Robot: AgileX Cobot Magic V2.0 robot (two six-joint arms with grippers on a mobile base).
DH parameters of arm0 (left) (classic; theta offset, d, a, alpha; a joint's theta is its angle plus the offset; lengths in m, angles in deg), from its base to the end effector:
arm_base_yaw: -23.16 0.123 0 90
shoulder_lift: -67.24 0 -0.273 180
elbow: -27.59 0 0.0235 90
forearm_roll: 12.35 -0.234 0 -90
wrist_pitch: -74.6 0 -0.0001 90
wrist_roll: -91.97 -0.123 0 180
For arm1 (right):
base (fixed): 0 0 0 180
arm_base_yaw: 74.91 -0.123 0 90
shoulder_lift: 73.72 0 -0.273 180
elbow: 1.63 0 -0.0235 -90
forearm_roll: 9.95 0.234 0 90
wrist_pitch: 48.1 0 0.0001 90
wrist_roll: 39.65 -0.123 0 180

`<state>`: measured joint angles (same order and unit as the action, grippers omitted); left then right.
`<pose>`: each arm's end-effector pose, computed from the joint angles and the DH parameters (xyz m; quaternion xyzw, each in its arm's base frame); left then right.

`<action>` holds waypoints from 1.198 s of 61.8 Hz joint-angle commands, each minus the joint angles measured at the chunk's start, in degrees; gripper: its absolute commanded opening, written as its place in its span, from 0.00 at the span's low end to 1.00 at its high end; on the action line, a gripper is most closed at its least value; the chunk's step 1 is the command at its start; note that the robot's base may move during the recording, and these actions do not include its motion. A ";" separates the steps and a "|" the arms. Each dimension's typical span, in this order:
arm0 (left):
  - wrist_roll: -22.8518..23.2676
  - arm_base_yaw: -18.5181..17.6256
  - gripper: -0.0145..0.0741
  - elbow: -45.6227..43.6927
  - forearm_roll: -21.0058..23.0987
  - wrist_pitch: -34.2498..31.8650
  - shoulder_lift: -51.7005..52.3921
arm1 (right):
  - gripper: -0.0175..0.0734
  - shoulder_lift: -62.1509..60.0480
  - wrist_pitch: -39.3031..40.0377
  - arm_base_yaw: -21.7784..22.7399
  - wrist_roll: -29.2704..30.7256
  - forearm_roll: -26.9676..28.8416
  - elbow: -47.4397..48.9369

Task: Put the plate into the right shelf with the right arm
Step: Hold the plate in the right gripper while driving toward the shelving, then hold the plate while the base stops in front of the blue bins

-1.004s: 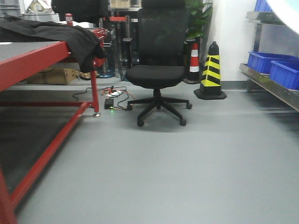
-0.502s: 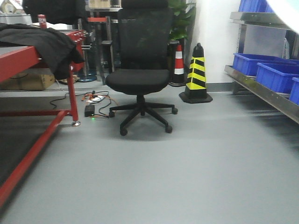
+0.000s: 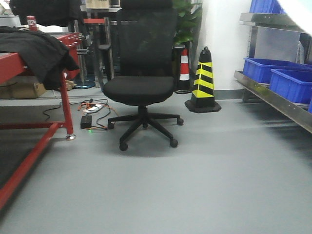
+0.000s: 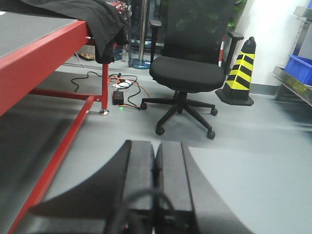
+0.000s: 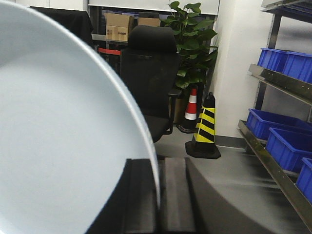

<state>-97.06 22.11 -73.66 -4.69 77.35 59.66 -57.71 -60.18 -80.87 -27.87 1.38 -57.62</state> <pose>0.0844 -0.0023 0.1994 0.0171 0.7010 -0.0002 0.7129 0.0741 0.0128 0.3060 -0.0540 0.6660 0.0479 0.7424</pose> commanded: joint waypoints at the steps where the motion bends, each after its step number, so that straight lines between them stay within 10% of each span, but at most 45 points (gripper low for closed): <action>1: 0.40 -0.11 0.02 0.59 0.47 -5.16 0.59 | 0.25 0.49 5.28 0.45 0.12 0.48 1.56; 74: 0.40 -0.11 0.02 0.59 0.47 -5.16 0.59 | 0.25 0.49 5.28 0.45 0.12 0.48 1.56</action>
<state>-97.06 22.11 -73.66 -4.69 77.35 59.66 -57.71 -60.25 -80.87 -27.87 1.38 -57.62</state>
